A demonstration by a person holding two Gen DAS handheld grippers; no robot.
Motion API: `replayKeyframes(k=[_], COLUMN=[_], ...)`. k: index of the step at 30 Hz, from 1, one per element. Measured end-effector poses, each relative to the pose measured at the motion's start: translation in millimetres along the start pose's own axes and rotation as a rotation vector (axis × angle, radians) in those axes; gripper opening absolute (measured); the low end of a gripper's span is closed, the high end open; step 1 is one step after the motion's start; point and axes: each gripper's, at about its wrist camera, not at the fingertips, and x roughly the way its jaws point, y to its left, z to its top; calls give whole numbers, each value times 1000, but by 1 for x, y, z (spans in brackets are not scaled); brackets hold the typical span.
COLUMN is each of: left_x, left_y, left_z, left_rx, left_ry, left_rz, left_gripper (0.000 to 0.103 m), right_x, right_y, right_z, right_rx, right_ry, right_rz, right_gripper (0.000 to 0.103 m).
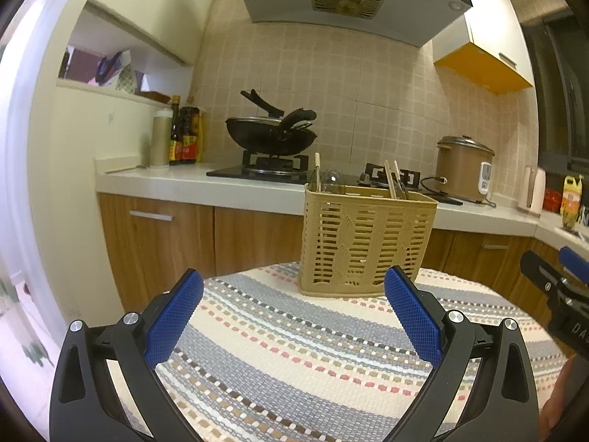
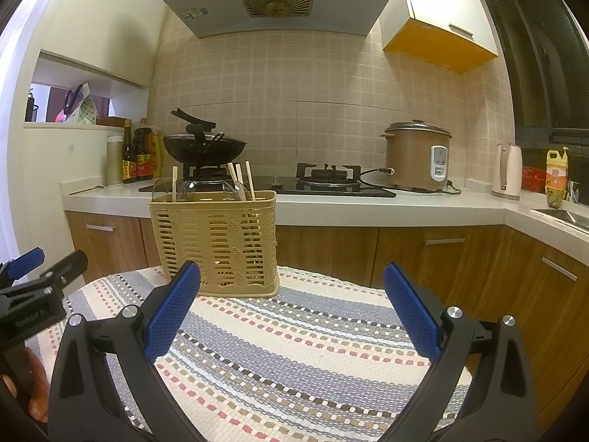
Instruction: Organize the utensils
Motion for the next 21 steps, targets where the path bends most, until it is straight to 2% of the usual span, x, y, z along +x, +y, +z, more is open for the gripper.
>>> replayKeyframes(k=[21], left_x=[-1], left_y=[-5], left_z=[0], left_rx=[27], left_ry=[-3], left_rz=[-6], left_gripper=[95], right_x=[4], right_y=[-3], right_z=[0], right_rx=[19], right_ry=[21], right_rz=[5], right_gripper=[95])
